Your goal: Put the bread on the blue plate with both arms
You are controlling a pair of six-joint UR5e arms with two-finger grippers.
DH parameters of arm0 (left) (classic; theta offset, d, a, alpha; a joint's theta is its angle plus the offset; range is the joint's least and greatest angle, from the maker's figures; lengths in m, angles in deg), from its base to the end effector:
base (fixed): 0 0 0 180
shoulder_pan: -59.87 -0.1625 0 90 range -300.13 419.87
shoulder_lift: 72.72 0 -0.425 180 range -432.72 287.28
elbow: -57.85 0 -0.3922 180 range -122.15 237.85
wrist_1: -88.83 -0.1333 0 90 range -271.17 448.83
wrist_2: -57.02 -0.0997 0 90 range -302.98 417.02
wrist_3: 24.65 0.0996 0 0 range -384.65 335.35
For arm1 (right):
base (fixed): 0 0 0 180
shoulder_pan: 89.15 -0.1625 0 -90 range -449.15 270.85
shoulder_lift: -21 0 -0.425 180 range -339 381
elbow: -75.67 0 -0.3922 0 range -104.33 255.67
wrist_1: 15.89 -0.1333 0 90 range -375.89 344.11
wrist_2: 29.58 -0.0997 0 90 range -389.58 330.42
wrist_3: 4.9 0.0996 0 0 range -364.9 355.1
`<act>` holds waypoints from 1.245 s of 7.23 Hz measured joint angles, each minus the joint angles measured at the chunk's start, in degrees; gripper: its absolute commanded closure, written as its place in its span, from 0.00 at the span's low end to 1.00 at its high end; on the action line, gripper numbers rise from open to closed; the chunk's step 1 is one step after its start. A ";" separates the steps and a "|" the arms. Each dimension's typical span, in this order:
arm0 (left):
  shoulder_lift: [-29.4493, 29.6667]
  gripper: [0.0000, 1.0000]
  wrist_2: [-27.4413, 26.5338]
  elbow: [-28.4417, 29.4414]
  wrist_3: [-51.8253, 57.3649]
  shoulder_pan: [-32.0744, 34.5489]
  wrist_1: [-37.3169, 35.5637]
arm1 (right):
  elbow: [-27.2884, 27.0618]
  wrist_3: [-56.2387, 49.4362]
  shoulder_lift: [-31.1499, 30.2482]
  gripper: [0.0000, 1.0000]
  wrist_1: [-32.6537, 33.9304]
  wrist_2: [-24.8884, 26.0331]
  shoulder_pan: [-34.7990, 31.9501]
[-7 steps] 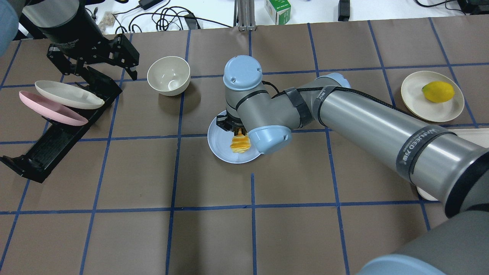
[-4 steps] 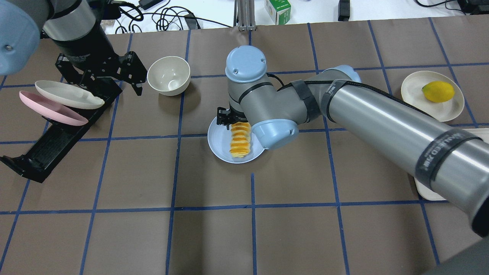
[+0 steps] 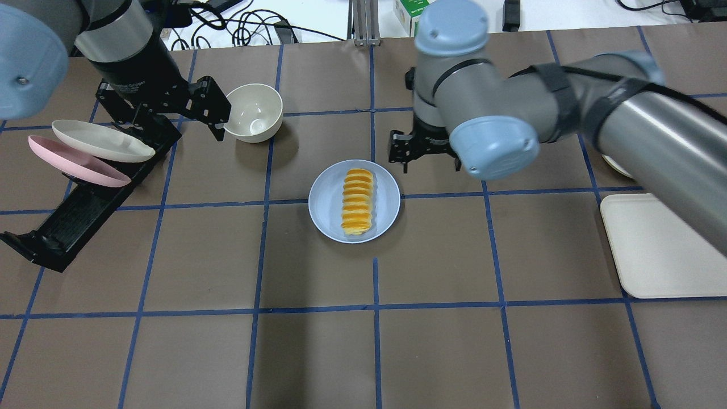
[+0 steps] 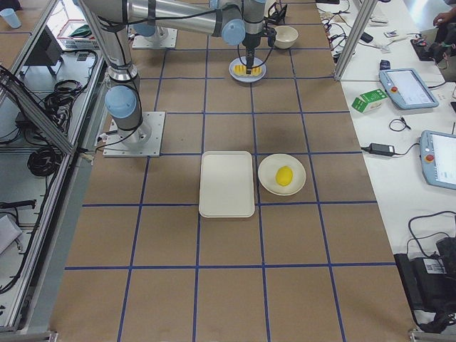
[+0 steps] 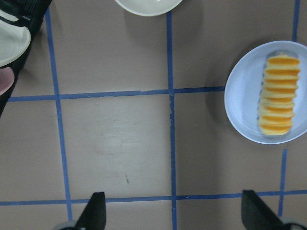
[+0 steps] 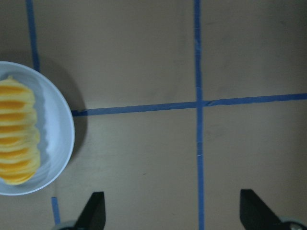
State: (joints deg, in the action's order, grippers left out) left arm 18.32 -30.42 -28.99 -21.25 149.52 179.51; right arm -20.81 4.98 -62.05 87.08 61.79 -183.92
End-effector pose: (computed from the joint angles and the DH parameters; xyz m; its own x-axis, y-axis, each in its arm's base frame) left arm -0.1347 -0.5026 0.5050 -0.9976 0.0543 0.0431 0.0532 0.9982 -0.0277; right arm 0.1747 -0.5191 0.3929 -0.9957 0.0889 0.0249 0.0890 0.9960 0.0038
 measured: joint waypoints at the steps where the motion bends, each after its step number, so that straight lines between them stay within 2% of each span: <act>1: -0.23 0.00 0.33 0.21 0.08 -0.04 -0.21 | 0.07 -0.69 -2.80 0.00 -3.20 0.29 4.13; 3: 0.20 0.00 0.14 -0.68 0.11 -0.41 -0.32 | 0.07 -0.84 -7.95 0.00 -8.35 0.54 7.44; 5: -0.23 0.00 -0.65 -1.75 0.12 -0.81 -1.23 | -0.37 -0.51 -11.72 0.00 -9.54 0.23 7.45; 9: 1.24 0.00 -0.91 -3.64 -0.38 -0.84 -6.39 | -0.38 -2.15 -12.68 0.00 -9.56 -2.08 5.65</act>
